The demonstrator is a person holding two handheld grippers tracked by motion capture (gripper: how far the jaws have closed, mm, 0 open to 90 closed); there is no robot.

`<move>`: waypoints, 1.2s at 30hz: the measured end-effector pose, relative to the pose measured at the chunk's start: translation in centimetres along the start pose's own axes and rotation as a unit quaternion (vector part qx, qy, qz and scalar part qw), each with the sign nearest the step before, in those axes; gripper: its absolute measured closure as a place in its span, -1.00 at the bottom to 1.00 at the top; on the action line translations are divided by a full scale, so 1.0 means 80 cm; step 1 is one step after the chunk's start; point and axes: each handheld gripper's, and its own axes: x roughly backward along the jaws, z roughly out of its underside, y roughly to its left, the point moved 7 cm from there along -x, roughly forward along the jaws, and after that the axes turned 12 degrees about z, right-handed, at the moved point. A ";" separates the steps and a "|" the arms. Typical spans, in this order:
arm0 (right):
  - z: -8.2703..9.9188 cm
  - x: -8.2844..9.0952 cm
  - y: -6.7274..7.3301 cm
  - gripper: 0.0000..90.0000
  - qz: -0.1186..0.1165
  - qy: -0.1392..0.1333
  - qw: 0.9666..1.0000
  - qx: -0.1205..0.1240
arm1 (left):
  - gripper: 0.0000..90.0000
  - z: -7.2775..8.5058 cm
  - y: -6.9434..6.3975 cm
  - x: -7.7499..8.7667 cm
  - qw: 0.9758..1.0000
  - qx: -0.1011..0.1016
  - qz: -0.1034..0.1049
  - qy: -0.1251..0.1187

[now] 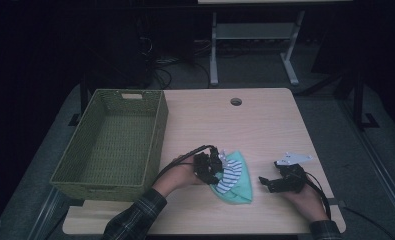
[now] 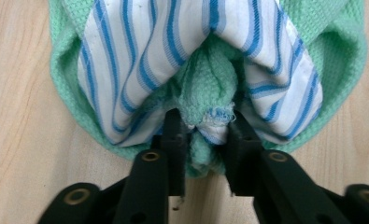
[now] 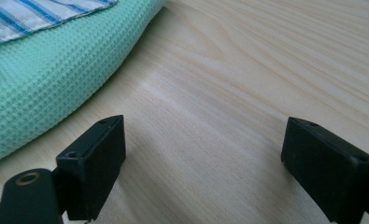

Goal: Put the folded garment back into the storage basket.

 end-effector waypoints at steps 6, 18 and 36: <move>0.000 0.000 0.000 -0.70 0.000 0.000 1.000 0.000 | 0.76 -0.001 -0.001 0.000 1.000 0.009 -0.002 0.006; 0.000 0.000 0.000 -0.70 0.000 0.000 1.000 -0.001 | 0.78 -0.006 -0.007 0.022 1.000 0.010 0.002 -0.017; 0.000 0.000 0.000 -0.70 0.000 -0.001 1.000 -0.001 | 0.78 -0.015 -0.006 0.081 0.997 0.027 -0.012 -0.070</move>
